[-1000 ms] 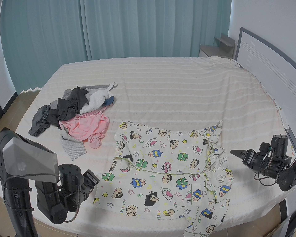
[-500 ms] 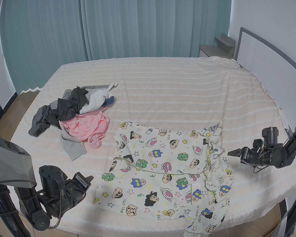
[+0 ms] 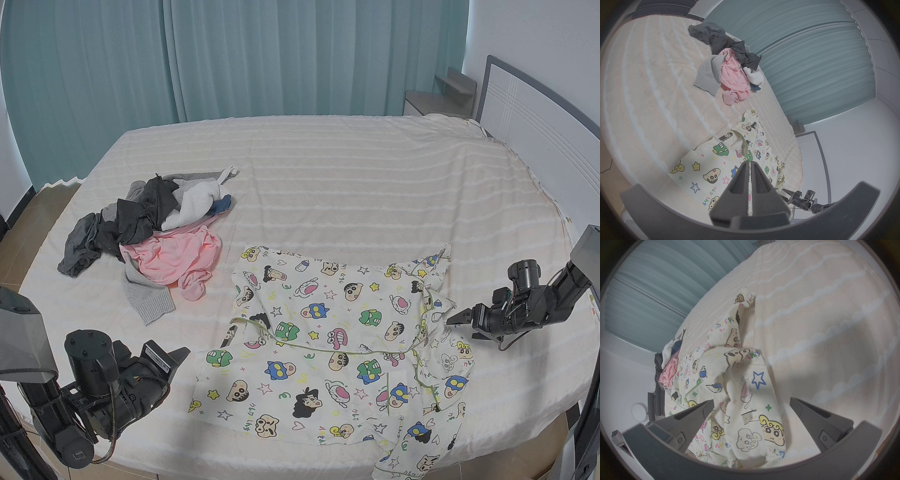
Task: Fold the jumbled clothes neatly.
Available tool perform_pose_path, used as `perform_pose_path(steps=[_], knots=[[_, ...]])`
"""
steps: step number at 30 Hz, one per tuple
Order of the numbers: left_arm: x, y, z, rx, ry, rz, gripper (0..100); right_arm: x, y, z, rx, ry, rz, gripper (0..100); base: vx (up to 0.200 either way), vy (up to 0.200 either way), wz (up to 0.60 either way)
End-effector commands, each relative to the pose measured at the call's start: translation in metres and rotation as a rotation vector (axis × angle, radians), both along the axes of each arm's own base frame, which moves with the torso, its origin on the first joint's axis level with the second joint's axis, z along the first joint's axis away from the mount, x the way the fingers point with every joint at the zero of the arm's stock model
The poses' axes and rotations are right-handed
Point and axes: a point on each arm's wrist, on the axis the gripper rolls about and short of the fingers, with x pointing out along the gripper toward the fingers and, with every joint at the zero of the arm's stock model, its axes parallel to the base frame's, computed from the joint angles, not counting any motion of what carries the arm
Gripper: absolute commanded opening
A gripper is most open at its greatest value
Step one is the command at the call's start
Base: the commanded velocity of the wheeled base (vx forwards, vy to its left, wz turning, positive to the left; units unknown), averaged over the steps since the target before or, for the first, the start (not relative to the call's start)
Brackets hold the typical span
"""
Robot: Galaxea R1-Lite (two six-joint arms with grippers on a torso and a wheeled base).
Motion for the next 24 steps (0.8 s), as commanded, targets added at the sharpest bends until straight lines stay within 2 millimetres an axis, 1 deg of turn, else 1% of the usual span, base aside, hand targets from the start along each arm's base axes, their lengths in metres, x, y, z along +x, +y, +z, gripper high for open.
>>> perform_pose_path(steps=[1,8,12,13,20,21,24], knots=[[-0.003,0.001,-0.002,0.001,0.007,0.002,0,0.007,0.0,-0.014,-0.007,0.024,0.019,100,0.0,0.0,0.0],[-0.002,0.001,-0.005,0.008,0.023,0.002,0,0.008,0.005,-0.016,0.0,0.028,0.035,100,0.0,0.0,0.0],[-0.001,0.001,-0.007,0.011,0.03,0.003,0,0.008,0.007,-0.023,0.002,0.045,0.043,100,0.0,0.0,0.0],[-0.001,0.001,-0.007,0.011,0.03,0.003,0,0.009,0.009,-0.024,0.001,0.042,0.05,0,0.0,0.0,0.0],[-0.001,0.001,-0.007,0.01,0.032,0.005,0,0.01,0.007,-0.016,-0.001,0.016,0.044,0,0.0,0.0,0.0],[-0.001,0.001,-0.007,0.003,0.032,0.006,0,0.009,0.005,-0.01,0.0,0.004,0.036,0,0.0,0.0,0.0],[-0.001,0.001,-0.007,0.002,0.033,0.008,0,0.007,0.0,-0.004,0.002,-0.008,0.02,0,0.0,0.0,0.0]])
